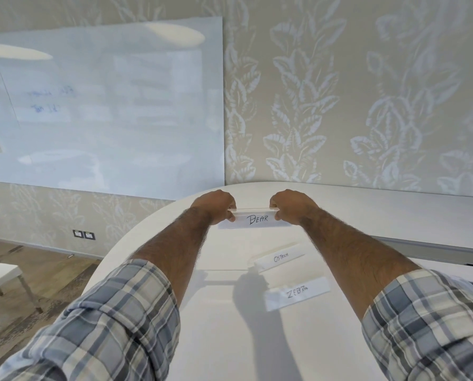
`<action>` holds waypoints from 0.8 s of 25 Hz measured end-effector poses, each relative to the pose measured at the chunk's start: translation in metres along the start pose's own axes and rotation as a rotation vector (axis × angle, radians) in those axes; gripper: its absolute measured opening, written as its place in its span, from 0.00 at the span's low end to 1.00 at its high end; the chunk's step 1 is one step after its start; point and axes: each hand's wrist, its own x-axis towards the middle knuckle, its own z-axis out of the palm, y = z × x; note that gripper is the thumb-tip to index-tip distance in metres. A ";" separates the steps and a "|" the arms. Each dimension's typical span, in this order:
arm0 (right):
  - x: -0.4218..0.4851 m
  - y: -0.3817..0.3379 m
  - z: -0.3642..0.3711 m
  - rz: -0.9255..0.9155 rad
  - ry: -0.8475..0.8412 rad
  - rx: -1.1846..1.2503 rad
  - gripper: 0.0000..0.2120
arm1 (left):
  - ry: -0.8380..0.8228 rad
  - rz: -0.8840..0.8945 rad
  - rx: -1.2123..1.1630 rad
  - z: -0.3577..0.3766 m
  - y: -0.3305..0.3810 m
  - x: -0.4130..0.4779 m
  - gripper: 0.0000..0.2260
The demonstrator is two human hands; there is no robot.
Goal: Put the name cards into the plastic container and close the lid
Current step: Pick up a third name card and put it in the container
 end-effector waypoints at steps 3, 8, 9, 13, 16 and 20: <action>-0.037 0.031 -0.027 0.019 0.022 -0.011 0.17 | 0.017 0.015 -0.003 -0.015 0.050 -0.013 0.17; -0.099 0.094 -0.063 0.048 0.040 -0.048 0.17 | 0.059 0.048 -0.014 -0.032 0.142 -0.031 0.18; -0.109 0.108 -0.068 0.055 0.038 -0.055 0.16 | 0.065 0.058 -0.019 -0.032 0.159 -0.032 0.18; -0.155 0.157 -0.084 0.086 0.041 -0.064 0.15 | 0.073 0.091 -0.028 -0.028 0.225 -0.040 0.18; -0.183 0.185 -0.088 0.110 0.029 -0.079 0.16 | 0.062 0.129 -0.013 -0.025 0.264 -0.042 0.19; -0.209 0.218 -0.091 0.167 0.030 -0.078 0.15 | 0.057 0.184 -0.020 -0.023 0.307 -0.039 0.19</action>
